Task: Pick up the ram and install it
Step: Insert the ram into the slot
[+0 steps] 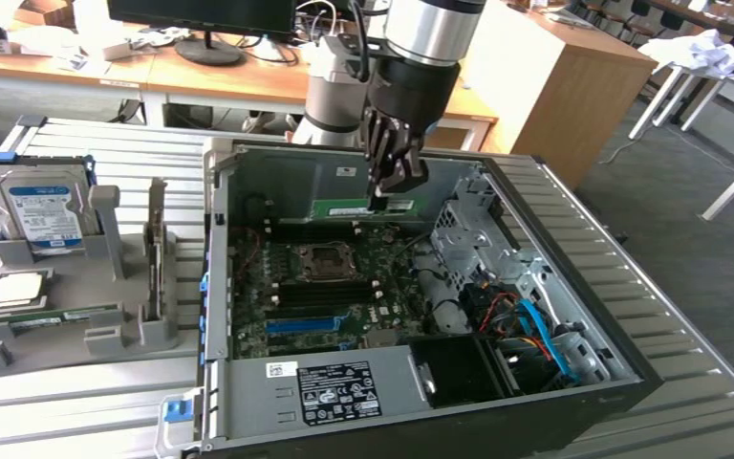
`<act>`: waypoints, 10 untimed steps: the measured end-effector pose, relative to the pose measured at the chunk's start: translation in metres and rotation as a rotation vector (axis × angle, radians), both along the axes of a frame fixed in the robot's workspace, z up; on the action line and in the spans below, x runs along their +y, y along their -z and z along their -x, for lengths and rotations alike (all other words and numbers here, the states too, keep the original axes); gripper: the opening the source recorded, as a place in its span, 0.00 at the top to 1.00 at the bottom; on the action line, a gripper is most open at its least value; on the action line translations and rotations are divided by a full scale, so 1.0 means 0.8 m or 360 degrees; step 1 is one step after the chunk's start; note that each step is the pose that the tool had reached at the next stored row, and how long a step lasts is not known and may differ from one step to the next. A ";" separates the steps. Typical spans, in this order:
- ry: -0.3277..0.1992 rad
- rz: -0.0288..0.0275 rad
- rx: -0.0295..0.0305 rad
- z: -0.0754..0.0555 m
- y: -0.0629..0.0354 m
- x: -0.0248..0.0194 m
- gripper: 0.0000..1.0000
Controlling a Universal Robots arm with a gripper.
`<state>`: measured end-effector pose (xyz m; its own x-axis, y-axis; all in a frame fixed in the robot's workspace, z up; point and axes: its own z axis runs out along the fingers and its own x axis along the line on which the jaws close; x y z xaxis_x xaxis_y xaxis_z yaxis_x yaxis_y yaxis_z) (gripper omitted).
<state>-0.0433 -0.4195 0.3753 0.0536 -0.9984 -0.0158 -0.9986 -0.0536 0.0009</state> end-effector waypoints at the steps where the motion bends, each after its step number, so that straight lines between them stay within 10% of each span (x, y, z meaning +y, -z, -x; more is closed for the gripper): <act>1: 0.0000 0.00000 0.00000 0.000 0.000 0.0000 0.87; 10: 0.0000 -0.00001 0.00001 0.000 0.002 0.0000 0.87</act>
<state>-0.0433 -0.4195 0.3733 0.0536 -0.9984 -0.0158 -0.9986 -0.0536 0.0010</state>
